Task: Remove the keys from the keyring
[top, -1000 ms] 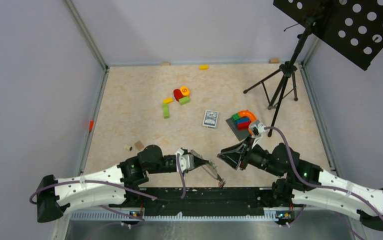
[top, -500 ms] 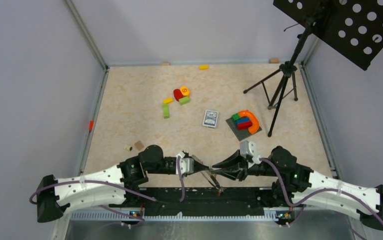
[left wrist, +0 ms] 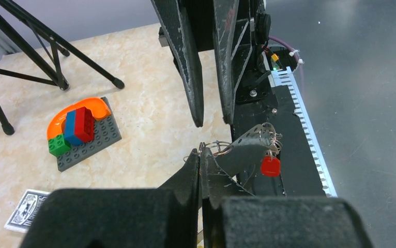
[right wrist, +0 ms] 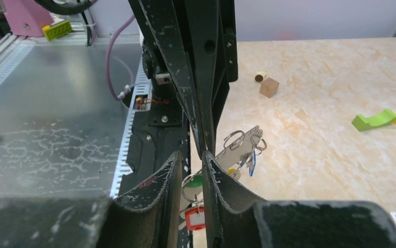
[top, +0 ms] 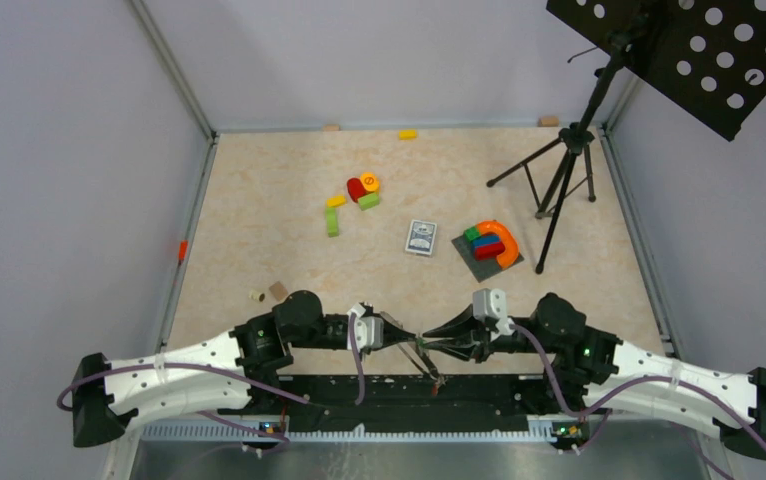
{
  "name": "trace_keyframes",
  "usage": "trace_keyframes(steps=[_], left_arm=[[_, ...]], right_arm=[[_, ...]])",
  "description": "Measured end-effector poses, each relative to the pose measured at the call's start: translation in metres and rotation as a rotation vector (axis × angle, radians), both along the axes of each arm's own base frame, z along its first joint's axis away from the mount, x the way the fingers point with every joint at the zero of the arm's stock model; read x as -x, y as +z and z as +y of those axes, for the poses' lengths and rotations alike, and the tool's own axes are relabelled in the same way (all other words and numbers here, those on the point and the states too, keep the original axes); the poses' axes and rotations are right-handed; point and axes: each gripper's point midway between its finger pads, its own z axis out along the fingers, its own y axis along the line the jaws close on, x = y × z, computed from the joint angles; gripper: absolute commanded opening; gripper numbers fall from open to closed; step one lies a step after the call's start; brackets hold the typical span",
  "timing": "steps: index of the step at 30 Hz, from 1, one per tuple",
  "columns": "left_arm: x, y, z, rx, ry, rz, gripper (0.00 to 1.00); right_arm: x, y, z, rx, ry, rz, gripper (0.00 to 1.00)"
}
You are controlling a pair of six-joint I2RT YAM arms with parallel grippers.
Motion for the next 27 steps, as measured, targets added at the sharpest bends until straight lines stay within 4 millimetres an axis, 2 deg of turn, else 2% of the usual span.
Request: trace_keyframes(steps=[12, 27], left_arm=[[0.001, -0.002, 0.001, -0.014, -0.003, 0.006, 0.0], [0.003, 0.001, 0.001, -0.01, -0.009, 0.017, 0.0]], right_arm=[[-0.005, -0.022, 0.0, 0.024, -0.029, 0.005, 0.21], [-0.008, -0.019, 0.008, -0.007, -0.028, 0.022, 0.2]])
